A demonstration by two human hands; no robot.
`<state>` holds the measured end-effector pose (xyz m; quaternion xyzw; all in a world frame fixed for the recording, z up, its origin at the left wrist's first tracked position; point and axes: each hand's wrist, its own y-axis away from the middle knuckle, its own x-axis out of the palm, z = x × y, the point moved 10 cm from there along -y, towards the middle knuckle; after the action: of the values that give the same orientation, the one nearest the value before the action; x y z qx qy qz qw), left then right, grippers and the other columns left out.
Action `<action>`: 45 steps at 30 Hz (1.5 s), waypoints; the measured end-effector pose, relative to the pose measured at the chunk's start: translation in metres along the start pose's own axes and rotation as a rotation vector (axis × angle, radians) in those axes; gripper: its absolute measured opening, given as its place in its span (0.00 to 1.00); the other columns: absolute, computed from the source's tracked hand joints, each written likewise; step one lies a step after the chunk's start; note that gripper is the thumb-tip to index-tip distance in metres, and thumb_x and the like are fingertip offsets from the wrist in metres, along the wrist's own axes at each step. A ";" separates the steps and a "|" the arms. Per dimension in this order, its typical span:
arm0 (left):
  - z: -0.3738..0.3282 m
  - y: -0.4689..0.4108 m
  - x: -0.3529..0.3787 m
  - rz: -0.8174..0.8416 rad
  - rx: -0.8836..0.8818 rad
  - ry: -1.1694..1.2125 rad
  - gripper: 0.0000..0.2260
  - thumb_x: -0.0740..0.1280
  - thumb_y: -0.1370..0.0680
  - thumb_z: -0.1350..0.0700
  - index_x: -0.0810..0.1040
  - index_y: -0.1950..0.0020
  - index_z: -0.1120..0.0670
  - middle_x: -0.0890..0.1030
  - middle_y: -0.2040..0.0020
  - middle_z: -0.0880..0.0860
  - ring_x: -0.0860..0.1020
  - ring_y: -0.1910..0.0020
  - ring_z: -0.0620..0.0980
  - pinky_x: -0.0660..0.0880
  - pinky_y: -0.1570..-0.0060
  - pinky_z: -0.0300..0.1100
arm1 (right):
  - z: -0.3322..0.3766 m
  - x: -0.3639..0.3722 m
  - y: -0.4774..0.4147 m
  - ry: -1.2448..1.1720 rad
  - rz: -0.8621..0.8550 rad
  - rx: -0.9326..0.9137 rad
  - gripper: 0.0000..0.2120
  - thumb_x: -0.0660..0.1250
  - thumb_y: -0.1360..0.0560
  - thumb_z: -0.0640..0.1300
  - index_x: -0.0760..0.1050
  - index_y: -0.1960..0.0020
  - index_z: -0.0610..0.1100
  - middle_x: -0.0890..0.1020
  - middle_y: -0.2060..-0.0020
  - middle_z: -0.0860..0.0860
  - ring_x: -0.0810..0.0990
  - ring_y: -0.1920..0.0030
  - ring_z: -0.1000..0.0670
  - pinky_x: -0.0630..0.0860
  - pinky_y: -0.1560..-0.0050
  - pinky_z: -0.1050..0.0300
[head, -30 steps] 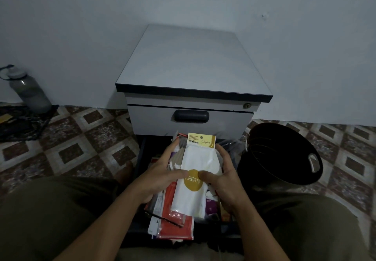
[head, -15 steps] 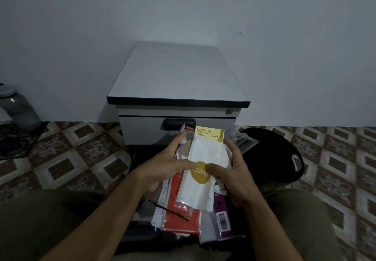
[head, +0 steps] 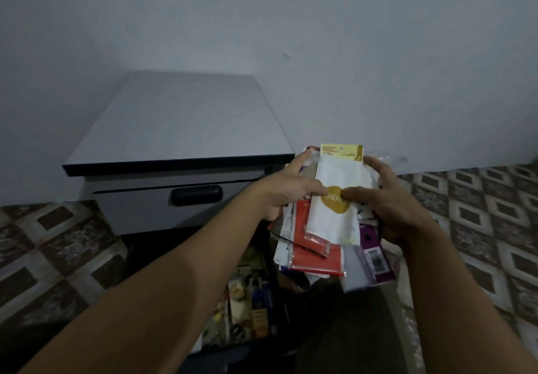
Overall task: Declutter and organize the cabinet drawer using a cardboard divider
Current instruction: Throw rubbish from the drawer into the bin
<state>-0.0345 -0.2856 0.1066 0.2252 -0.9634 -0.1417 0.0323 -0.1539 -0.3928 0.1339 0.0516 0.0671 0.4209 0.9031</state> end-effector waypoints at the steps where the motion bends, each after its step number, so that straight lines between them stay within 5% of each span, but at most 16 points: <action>1: -0.003 -0.011 0.006 0.007 0.004 0.006 0.44 0.75 0.27 0.57 0.52 0.23 0.32 0.66 0.24 0.53 0.81 0.42 0.59 0.81 0.48 0.59 | 0.001 -0.010 -0.006 0.001 -0.008 0.010 0.36 0.73 0.28 0.32 0.64 0.29 0.58 0.78 0.44 0.42 0.85 0.53 0.37 0.83 0.60 0.40; 5: -0.009 -0.055 0.029 0.032 0.008 -0.006 0.44 0.74 0.26 0.57 0.50 0.21 0.34 0.64 0.23 0.55 0.78 0.37 0.60 0.79 0.42 0.57 | -0.008 -0.046 -0.032 -0.007 -0.024 0.052 0.36 0.72 0.28 0.32 0.64 0.29 0.58 0.78 0.42 0.40 0.85 0.54 0.37 0.83 0.61 0.41; 10: 0.025 -0.103 0.039 0.001 -0.067 -0.014 0.44 0.74 0.26 0.56 0.50 0.22 0.34 0.63 0.23 0.55 0.80 0.42 0.59 0.82 0.51 0.52 | -0.052 -0.070 -0.071 -0.003 -0.019 0.140 0.35 0.73 0.29 0.31 0.65 0.33 0.60 0.78 0.42 0.38 0.85 0.53 0.36 0.83 0.57 0.38; 19: 0.125 -0.173 0.041 -0.019 -0.222 -0.041 0.42 0.72 0.24 0.60 0.50 0.20 0.40 0.59 0.20 0.54 0.67 0.27 0.58 0.77 0.44 0.47 | -0.179 -0.074 -0.131 0.000 0.007 0.308 0.35 0.74 0.29 0.32 0.65 0.29 0.54 0.78 0.42 0.40 0.83 0.49 0.37 0.83 0.52 0.38; 24: 0.146 -0.206 0.029 -0.033 -0.308 -0.116 0.41 0.70 0.24 0.62 0.51 0.20 0.42 0.58 0.21 0.55 0.69 0.29 0.58 0.76 0.56 0.41 | -0.209 -0.072 -0.162 0.026 0.023 0.317 0.33 0.74 0.29 0.32 0.67 0.30 0.50 0.78 0.44 0.44 0.82 0.50 0.44 0.82 0.62 0.55; 28: 0.166 -0.219 0.023 0.005 -0.428 -0.134 0.44 0.71 0.25 0.62 0.48 0.20 0.37 0.66 0.24 0.59 0.79 0.41 0.63 0.82 0.50 0.54 | -0.229 -0.066 -0.175 0.096 0.061 0.355 0.37 0.75 0.29 0.36 0.63 0.26 0.51 0.76 0.42 0.47 0.81 0.48 0.46 0.81 0.60 0.58; 32: 0.174 -0.231 0.023 0.012 -0.425 -0.166 0.42 0.70 0.23 0.61 0.47 0.20 0.38 0.74 0.32 0.56 0.79 0.43 0.59 0.80 0.47 0.53 | -0.249 -0.063 -0.174 0.137 0.113 0.392 0.35 0.74 0.27 0.38 0.62 0.25 0.47 0.75 0.39 0.52 0.77 0.48 0.54 0.77 0.56 0.62; 36: 0.172 -0.235 0.022 0.034 -0.415 -0.265 0.40 0.71 0.23 0.57 0.50 0.20 0.40 0.65 0.23 0.56 0.74 0.36 0.53 0.72 0.43 0.42 | -0.266 -0.068 -0.170 0.152 0.113 0.455 0.43 0.76 0.28 0.40 0.56 0.20 0.48 0.62 0.23 0.49 0.67 0.28 0.45 0.69 0.41 0.55; 39: 0.171 -0.233 0.021 0.048 -0.428 -0.301 0.37 0.69 0.21 0.56 0.51 0.19 0.41 0.60 0.21 0.54 0.62 0.25 0.58 0.63 0.44 0.45 | -0.264 -0.072 -0.175 0.121 0.099 0.479 0.40 0.74 0.28 0.35 0.59 0.22 0.49 0.67 0.26 0.47 0.71 0.34 0.45 0.72 0.40 0.53; 45: 0.166 -0.223 0.015 0.018 -0.413 -0.314 0.33 0.68 0.21 0.53 0.55 0.21 0.38 0.62 0.22 0.52 0.62 0.25 0.58 0.66 0.33 0.58 | -0.249 -0.074 -0.179 0.223 0.119 0.460 0.36 0.72 0.26 0.38 0.62 0.23 0.52 0.64 0.25 0.48 0.64 0.27 0.41 0.72 0.39 0.47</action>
<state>0.0258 -0.4404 -0.1160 0.1805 -0.9093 -0.3682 -0.0712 -0.1071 -0.5557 -0.1323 0.2128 0.2569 0.4500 0.8283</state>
